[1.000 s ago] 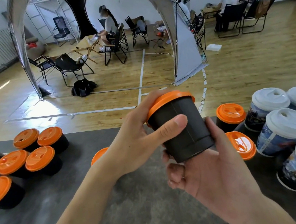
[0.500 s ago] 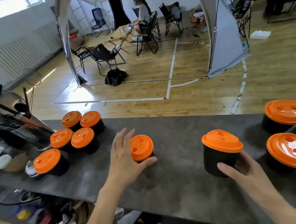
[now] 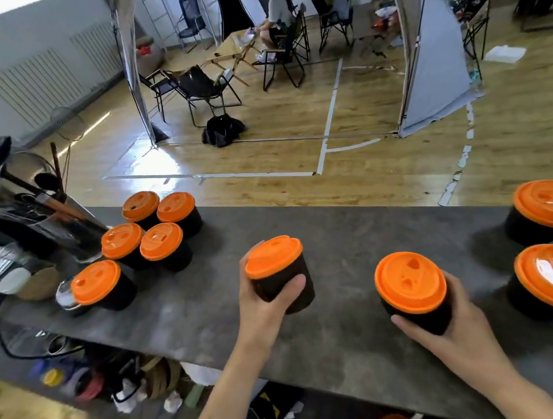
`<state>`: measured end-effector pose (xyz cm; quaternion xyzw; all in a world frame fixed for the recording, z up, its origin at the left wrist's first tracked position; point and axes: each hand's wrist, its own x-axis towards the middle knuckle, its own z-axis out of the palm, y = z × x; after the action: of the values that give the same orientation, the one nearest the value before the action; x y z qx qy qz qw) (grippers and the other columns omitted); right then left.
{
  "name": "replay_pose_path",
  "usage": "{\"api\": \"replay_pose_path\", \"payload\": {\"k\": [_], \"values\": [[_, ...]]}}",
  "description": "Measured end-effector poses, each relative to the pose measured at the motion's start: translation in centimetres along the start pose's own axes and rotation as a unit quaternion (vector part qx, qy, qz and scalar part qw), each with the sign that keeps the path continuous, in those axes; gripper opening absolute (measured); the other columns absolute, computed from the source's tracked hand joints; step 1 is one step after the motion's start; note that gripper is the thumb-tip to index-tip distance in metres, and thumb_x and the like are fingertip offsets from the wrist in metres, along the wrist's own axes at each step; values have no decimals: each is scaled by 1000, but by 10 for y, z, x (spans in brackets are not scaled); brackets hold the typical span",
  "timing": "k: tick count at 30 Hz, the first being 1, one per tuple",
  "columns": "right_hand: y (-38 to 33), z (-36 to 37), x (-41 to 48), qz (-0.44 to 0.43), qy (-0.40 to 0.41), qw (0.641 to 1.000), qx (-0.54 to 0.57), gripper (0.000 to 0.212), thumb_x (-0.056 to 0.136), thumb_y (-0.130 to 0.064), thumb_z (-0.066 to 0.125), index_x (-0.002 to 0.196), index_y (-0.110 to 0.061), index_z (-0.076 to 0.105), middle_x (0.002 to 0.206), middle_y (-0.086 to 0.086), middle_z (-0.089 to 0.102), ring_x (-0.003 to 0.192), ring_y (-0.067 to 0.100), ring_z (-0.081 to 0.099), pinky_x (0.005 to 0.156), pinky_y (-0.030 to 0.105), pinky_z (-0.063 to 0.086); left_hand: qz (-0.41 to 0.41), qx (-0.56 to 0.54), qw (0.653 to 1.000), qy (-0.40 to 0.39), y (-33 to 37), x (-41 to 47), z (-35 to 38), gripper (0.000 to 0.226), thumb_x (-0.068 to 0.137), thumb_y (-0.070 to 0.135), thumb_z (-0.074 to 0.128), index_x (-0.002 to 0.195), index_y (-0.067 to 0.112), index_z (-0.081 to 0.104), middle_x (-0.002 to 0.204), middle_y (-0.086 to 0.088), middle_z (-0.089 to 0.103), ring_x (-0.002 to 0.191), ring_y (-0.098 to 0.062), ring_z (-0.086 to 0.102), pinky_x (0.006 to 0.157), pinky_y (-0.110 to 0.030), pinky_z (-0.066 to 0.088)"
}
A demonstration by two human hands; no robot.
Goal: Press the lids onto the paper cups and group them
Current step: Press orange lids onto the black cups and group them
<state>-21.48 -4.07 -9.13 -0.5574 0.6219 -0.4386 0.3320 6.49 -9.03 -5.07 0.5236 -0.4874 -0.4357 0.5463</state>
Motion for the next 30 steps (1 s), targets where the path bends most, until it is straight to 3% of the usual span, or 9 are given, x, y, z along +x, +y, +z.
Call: {"api": "replay_pose_path", "payload": {"k": [2, 5, 11, 13, 17, 20, 22, 25, 30], "values": [[0, -5, -3, 5, -3, 1000, 18, 105, 51, -53, 90, 142, -43, 40, 125, -38, 56, 115, -28, 48, 100, 26, 41, -19, -47, 999, -3, 12, -3, 8, 78, 64, 45, 89, 133, 52, 55, 118, 9, 73, 106, -15, 72, 76, -27, 60], [-5, -13, -8, -38, -1, 999, 38, 115, 55, -48, 91, 152, -40, 31, 141, -42, 48, 130, -17, 47, 104, 13, 41, -12, -69, 997, -12, 28, -9, 17, 81, 67, 45, 87, 139, 50, 50, 114, 10, 74, 101, -12, 74, 73, -25, 60], [-58, -23, -12, -156, 91, 982, 52, 66, 85, -61, 68, 144, -41, 46, 145, -23, 53, 133, 2, 53, 106, 21, 44, 55, -22, 996, -69, 57, -21, 31, 85, 70, 36, 88, 142, 41, 42, 114, 13, 70, 101, -12, 73, 72, -23, 60], [-89, -12, -11, -170, 49, 981, 85, 60, 88, -66, 65, 140, -43, 47, 140, -23, 58, 133, 7, 56, 107, 19, 44, 101, 8, 991, -85, 66, -27, 40, 89, 71, 38, 90, 144, 41, 38, 120, 17, 67, 109, -11, 69, 78, -22, 59], [-125, 14, -5, -112, -106, 973, 174, 67, 78, -55, 79, 136, -34, 52, 129, -24, 66, 124, -2, 61, 98, 11, 46, 134, 72, 978, -140, 74, -31, 51, 104, 73, 34, 91, 154, 35, 26, 138, 12, 59, 132, -20, 58, 108, -43, 49], [-120, 24, -1, -79, -113, 969, 204, 71, 68, -41, 96, 127, -38, 56, 118, -26, 70, 114, -5, 64, 92, 8, 47, 121, 128, 947, -268, 69, -31, 27, 118, 78, 18, 87, 162, 36, 6, 157, 13, 42, 149, -17, 39, 121, -35, 36], [-105, 37, -4, -83, -98, 974, 189, 71, 65, -31, 97, 124, -33, 58, 114, -24, 70, 109, -5, 65, 89, 7, 46, 38, 63, 934, -349, 62, -36, 2, 102, 84, 22, 75, 164, 31, 12, 163, 8, 37, 153, -16, 31, 122, -32, 31], [-80, 68, -13, -97, -116, 979, 138, 80, 64, -19, 101, 129, -30, 56, 118, -26, 68, 112, -4, 64, 91, 7, 44, -51, 19, 978, -200, 42, -39, -14, 36, 106, 24, 48, 140, 22, 59, 136, 5, 67, 143, -25, 49, 108, -19, 44], [-53, 111, -14, -101, -112, 984, 99, 88, 62, -17, 99, 128, -49, 50, 123, -38, 61, 115, -13, 59, 91, 4, 42, -79, 6, 994, -69, 11, -39, 3, 37, 110, 19, 36, 133, 9, 64, 129, -7, 72, 124, -20, 65, 109, -36, 48]]}}
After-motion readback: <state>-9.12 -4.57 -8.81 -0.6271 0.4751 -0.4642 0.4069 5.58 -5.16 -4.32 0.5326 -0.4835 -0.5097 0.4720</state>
